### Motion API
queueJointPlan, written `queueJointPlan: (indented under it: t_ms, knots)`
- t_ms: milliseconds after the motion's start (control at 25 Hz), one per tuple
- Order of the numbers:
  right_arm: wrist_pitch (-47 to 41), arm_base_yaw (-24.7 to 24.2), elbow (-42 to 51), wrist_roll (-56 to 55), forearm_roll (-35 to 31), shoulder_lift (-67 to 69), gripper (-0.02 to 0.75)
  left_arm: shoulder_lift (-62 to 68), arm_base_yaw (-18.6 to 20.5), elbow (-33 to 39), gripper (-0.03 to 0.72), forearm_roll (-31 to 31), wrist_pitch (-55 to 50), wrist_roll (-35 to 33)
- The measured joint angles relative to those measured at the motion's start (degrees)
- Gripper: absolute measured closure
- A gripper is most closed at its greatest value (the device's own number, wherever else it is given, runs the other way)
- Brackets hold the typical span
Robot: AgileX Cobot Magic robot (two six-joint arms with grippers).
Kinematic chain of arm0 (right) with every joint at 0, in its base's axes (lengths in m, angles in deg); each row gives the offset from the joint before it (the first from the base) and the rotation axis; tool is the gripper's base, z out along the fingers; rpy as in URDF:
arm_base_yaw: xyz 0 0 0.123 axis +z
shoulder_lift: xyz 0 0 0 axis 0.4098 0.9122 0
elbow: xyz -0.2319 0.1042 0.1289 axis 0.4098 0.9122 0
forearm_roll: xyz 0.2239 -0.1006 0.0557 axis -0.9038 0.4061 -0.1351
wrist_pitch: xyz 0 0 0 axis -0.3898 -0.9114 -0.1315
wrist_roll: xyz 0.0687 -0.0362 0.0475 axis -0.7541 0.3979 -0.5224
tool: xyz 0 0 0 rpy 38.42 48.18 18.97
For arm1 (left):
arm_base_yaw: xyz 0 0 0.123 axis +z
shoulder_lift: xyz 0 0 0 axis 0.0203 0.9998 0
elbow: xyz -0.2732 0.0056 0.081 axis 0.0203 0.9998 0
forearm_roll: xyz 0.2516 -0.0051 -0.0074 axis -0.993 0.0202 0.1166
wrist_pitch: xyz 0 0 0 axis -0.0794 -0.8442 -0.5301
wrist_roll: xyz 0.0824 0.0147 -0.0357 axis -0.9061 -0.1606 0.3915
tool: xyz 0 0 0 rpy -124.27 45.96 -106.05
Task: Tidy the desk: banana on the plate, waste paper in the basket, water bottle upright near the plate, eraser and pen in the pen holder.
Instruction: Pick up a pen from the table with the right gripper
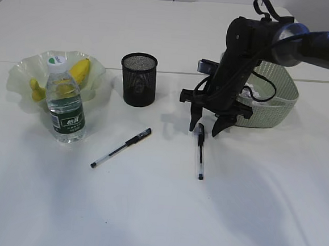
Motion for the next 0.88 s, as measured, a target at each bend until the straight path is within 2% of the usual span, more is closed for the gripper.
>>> queueJointPlan:
  t_ms: [880]
  knots:
    - [0.11, 0.00, 0.00, -0.91, 1.68, 0.00, 0.311, 0.00, 0.00, 0.00, 0.497, 0.00, 0.00, 0.00]
